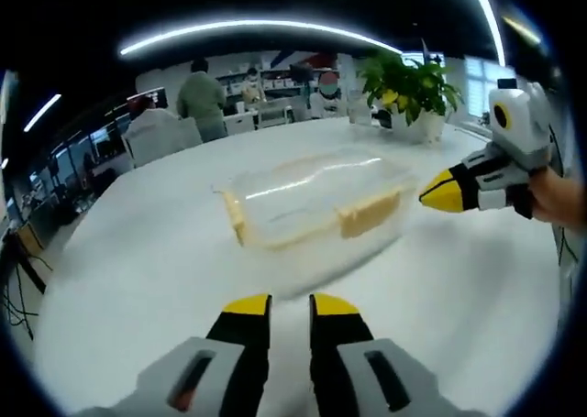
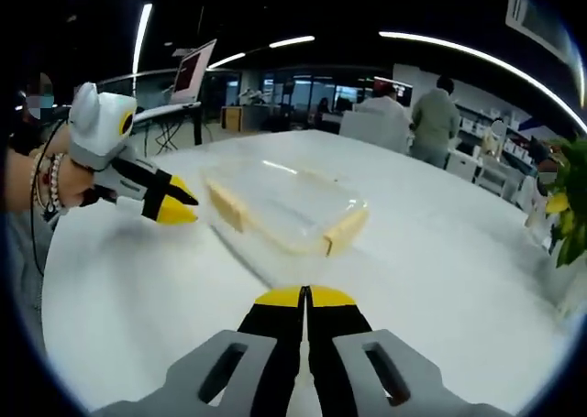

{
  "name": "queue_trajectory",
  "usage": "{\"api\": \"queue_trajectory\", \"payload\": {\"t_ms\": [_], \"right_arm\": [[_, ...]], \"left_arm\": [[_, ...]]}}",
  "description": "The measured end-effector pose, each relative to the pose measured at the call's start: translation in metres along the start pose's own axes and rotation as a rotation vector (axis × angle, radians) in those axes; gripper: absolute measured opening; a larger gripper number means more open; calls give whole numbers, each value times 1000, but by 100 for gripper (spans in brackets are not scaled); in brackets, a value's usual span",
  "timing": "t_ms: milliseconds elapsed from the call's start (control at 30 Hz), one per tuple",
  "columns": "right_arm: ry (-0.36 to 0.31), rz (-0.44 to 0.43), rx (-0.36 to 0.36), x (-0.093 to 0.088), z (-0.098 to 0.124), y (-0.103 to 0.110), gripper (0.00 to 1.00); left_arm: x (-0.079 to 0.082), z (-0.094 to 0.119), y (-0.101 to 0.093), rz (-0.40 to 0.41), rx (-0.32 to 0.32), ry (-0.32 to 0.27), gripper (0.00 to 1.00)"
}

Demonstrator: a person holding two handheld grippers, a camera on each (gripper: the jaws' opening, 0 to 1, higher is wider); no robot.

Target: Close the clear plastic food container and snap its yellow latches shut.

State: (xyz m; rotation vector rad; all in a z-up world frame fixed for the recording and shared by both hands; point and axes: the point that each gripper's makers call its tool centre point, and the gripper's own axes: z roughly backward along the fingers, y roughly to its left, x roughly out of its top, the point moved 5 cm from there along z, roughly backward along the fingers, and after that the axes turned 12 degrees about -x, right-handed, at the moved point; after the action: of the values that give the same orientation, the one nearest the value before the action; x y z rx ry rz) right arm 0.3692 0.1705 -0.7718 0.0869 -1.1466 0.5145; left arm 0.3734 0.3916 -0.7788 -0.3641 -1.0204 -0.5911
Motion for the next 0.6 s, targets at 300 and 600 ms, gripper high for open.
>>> {"api": "queue_trajectory", "payload": {"t_ms": [300, 600], "right_arm": [[-29, -53, -20, 11, 36, 1, 0], [-18, -66, -7, 22, 73, 16, 24]], "left_arm": [[33, 28, -15, 11, -74, -170, 18], [53, 76, -25, -74, -106, -232, 34]]}}
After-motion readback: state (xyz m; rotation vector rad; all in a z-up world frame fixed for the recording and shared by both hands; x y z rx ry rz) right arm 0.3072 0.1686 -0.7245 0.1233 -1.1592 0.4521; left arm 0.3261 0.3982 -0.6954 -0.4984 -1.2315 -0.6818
